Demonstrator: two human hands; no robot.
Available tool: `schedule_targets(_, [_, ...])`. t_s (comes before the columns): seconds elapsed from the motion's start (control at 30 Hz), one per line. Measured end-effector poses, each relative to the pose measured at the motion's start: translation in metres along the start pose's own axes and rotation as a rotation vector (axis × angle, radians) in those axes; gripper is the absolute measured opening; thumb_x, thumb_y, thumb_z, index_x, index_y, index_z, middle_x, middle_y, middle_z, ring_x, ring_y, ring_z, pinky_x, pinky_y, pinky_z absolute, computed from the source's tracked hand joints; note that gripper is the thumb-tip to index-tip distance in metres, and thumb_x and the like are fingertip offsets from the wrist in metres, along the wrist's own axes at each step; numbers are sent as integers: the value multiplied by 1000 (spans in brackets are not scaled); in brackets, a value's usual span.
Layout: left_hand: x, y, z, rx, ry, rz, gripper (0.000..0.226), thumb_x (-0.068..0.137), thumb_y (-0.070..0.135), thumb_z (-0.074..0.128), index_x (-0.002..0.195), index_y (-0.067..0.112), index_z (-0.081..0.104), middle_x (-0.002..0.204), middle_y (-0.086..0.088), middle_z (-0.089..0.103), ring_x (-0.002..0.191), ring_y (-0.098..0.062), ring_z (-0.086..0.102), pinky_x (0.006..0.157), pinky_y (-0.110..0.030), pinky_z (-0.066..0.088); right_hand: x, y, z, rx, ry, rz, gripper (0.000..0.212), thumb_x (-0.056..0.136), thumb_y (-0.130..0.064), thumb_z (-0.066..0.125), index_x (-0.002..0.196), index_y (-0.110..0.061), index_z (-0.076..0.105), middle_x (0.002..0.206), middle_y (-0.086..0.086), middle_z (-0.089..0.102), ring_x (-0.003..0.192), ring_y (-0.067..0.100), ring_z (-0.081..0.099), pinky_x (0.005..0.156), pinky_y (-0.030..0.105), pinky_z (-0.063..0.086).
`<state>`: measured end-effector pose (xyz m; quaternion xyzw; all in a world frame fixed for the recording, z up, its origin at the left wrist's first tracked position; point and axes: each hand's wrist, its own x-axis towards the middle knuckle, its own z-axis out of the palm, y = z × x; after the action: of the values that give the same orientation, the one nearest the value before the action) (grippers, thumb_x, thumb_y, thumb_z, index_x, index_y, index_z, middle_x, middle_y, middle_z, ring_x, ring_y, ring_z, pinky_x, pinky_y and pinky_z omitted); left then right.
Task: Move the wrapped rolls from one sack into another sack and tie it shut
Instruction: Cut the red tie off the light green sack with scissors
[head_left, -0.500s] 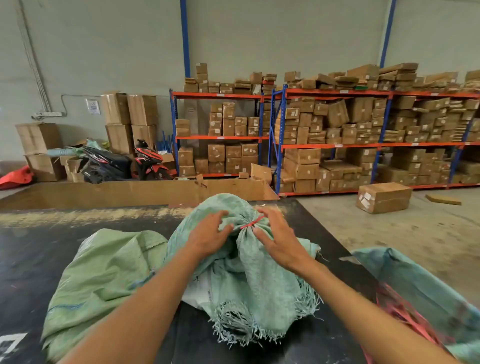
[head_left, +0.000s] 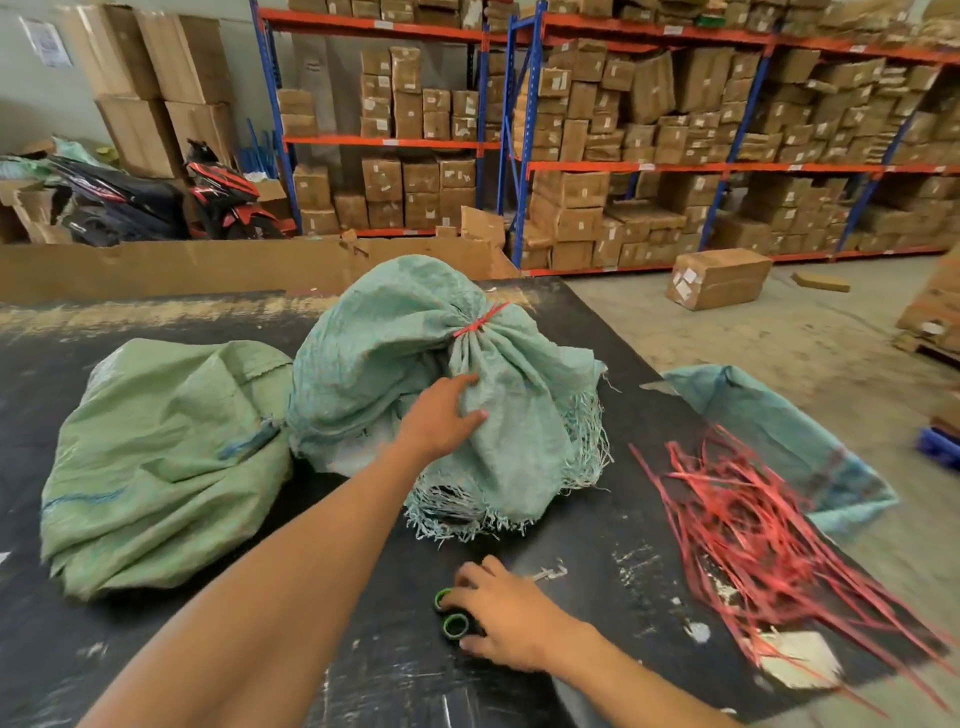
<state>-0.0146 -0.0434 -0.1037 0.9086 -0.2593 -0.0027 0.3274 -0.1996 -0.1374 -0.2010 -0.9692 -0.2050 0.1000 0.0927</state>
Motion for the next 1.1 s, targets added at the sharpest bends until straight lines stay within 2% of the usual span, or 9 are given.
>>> schedule_targets(0.13, [-10,-2,5,11,107,-49,21,89,17,66,109,18,70,96,1,66,79,-12,56,78,-29,47,-18,-2,4,-59,37,-80,46,76,-19,65,120,-12,55,119,9,48,112,30,40,74,39,42])
schedule_targets(0.27, [-23,-11,8,21,96,-8,13,85,8,58,95,17,59,72,1,58,61,-16,51,59,-32,43,-48,8,6,14,69,-115,22,85,-29,59,100,-12,57,118,7,47,115,25,43,74,31,37])
schedule_targets(0.4, [-34,-21,15,-23,147,22,32,86,6,51,114,18,44,73,-2,55,61,-19,50,54,-32,34,-65,24,10,55,124,-18,22,102,-32,44,101,-13,55,120,3,42,111,21,44,82,34,44])
schedule_targets(0.5, [-39,-23,20,-22,140,53,66,85,4,50,142,26,28,62,-4,54,52,-20,50,48,-33,36,-70,31,17,30,195,59,9,99,-28,48,105,-23,52,113,-3,44,106,19,43,86,33,43])
schedule_targets(0.57, [-40,-22,19,-29,132,46,78,85,3,52,151,28,19,57,-2,50,48,-19,48,45,-32,35,-71,33,17,10,243,206,17,94,-32,54,109,-26,49,114,-4,46,108,20,43,88,32,37])
schedule_targets(0.73, [-39,-22,16,61,66,25,75,87,11,53,155,22,22,68,2,52,63,-19,52,57,-33,39,-72,38,5,42,111,521,44,86,-42,64,119,-18,48,117,3,54,113,27,50,84,39,41])
schedule_targets(0.83, [-39,-22,15,112,56,15,73,88,18,53,154,26,23,95,-7,61,79,-25,58,64,-34,41,-71,36,2,-70,95,536,37,91,-30,64,120,-11,51,122,7,49,118,28,44,87,42,46])
schedule_targets(0.93, [-36,-19,12,188,102,8,60,91,30,51,148,30,32,121,-6,49,98,-26,57,71,-35,44,-72,37,0,-39,60,557,32,93,-22,61,121,-8,54,121,10,54,118,32,51,91,43,46])
schedule_targets(1.1, [-29,-10,10,283,326,132,37,93,48,48,120,25,61,119,-2,44,100,-22,52,73,-38,51,-80,43,-7,-83,26,481,28,92,-10,52,120,-12,54,121,10,57,116,32,52,88,45,47])
